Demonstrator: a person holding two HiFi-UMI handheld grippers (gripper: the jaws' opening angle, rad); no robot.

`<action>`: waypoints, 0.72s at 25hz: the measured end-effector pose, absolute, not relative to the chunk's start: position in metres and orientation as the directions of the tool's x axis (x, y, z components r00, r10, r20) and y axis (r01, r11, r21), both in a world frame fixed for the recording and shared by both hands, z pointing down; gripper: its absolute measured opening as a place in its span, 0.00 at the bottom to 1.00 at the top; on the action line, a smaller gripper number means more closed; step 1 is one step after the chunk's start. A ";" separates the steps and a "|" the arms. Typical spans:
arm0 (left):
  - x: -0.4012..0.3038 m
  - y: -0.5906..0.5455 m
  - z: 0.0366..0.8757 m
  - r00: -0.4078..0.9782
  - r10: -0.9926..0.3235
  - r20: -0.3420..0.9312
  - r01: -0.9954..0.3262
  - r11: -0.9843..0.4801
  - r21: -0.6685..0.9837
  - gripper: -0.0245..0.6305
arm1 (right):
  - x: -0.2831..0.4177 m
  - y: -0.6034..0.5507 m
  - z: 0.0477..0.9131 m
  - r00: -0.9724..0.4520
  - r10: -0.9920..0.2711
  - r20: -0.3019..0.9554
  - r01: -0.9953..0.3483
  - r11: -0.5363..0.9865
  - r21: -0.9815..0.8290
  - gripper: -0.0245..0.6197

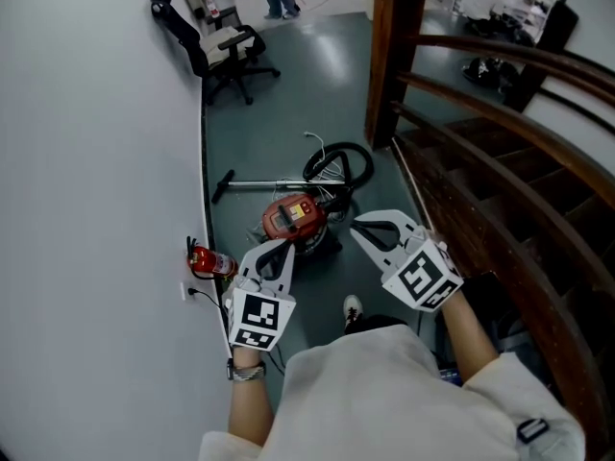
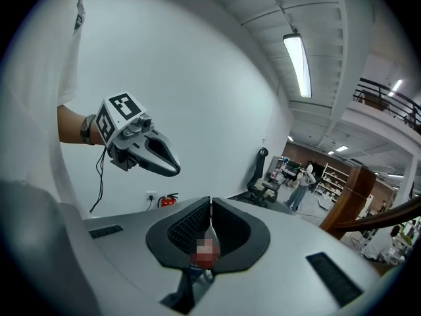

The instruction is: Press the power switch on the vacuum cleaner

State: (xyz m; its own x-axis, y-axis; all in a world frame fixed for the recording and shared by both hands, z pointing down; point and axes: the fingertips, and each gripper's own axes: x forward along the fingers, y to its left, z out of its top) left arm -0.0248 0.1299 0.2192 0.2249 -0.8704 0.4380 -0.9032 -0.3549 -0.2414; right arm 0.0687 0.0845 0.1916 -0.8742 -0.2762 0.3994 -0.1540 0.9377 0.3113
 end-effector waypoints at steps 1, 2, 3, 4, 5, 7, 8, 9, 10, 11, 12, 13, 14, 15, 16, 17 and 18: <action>-0.025 0.126 0.220 0.222 -0.870 0.441 -0.904 -0.353 -0.243 0.04 | 0.068 0.080 0.192 -0.876 -0.273 0.397 -0.153 0.939 0.309 0.09; -0.026 0.121 0.221 0.218 -0.870 0.442 -0.904 -0.351 -0.243 0.04 | 0.067 0.075 0.192 -0.878 -0.271 0.395 -0.152 0.940 0.306 0.09; -0.027 0.117 0.221 0.215 -0.870 0.444 -0.905 -0.348 -0.244 0.04 | 0.067 0.071 0.192 -0.878 -0.270 0.395 -0.154 0.941 0.301 0.09; -0.028 0.113 0.222 0.212 -0.870 0.445 -0.906 -0.345 -0.244 0.04 | 0.066 0.067 0.192 -0.879 -0.269 0.393 -0.156 0.943 0.295 0.09; -0.028 0.110 0.223 0.208 -0.870 0.446 -0.907 -0.342 -0.244 0.04 | 0.065 0.063 0.193 -0.880 -0.267 0.392 -0.157 0.944 0.291 0.09; -0.029 0.102 0.224 0.202 -0.870 0.450 -0.909 -0.338 -0.245 0.04 | 0.064 0.054 0.195 -0.882 -0.262 0.391 -0.152 0.945 0.291 0.09; -0.029 0.098 0.225 0.199 -0.869 0.452 -0.910 -0.336 -0.245 0.04 | 0.063 0.049 0.195 -0.883 -0.260 0.391 -0.151 0.946 0.288 0.09; -0.030 0.094 0.225 0.196 -0.869 0.455 -0.910 -0.333 -0.245 0.04 | 0.063 0.045 0.196 -0.884 -0.256 0.392 -0.149 0.947 0.284 0.09; -0.030 0.090 0.225 0.192 -0.868 0.457 -0.911 -0.331 -0.245 0.04 | 0.062 0.041 0.196 -0.884 -0.251 0.394 -0.144 0.949 0.282 0.09; -0.030 0.087 0.226 0.189 -0.868 0.460 -0.912 -0.329 -0.245 0.04 | 0.061 0.037 0.198 -0.885 -0.246 0.395 -0.139 0.950 0.280 0.09; -0.031 0.085 0.227 0.186 -0.867 0.462 -0.913 -0.327 -0.245 0.04 | 0.060 0.034 0.199 -0.886 -0.241 0.396 -0.135 0.951 0.278 0.09; -0.031 0.082 0.229 0.184 -0.867 0.464 -0.914 -0.325 -0.244 0.04 | 0.059 0.031 0.201 -0.887 -0.237 0.396 -0.132 0.953 0.274 0.09; -0.030 0.079 0.230 0.182 -0.866 0.466 -0.914 -0.323 -0.244 0.04 | 0.059 0.028 0.203 -0.888 -0.234 0.397 -0.131 0.954 0.269 0.09; -0.030 0.077 0.232 0.180 -0.865 0.468 -0.915 -0.322 -0.243 0.04 | 0.059 0.025 0.205 -0.888 -0.231 0.398 -0.130 0.956 0.264 0.09; -0.030 0.075 0.233 0.178 -0.864 0.471 -0.916 -0.321 -0.242 0.04 | 0.059 0.022 0.207 -0.888 -0.229 0.399 -0.131 0.957 0.258 0.09; -0.029 0.072 0.235 0.176 -0.863 0.474 -0.916 -0.320 -0.241 0.04 | 0.059 0.020 0.208 -0.888 -0.226 0.401 -0.131 0.959 0.252 0.09; -0.029 0.070 0.236 0.174 -0.861 0.478 -0.917 -0.318 -0.241 0.04 | 0.059 0.017 0.210 -0.887 -0.224 0.403 -0.129 0.960 0.249 0.09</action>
State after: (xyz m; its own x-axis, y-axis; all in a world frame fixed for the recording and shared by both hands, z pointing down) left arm -0.0286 0.0697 0.2364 0.1736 -0.8610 0.4780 -0.9170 -0.3184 -0.2405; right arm 0.0593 0.0168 0.2097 -0.8874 -0.2236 0.4031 -0.1291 0.9600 0.2485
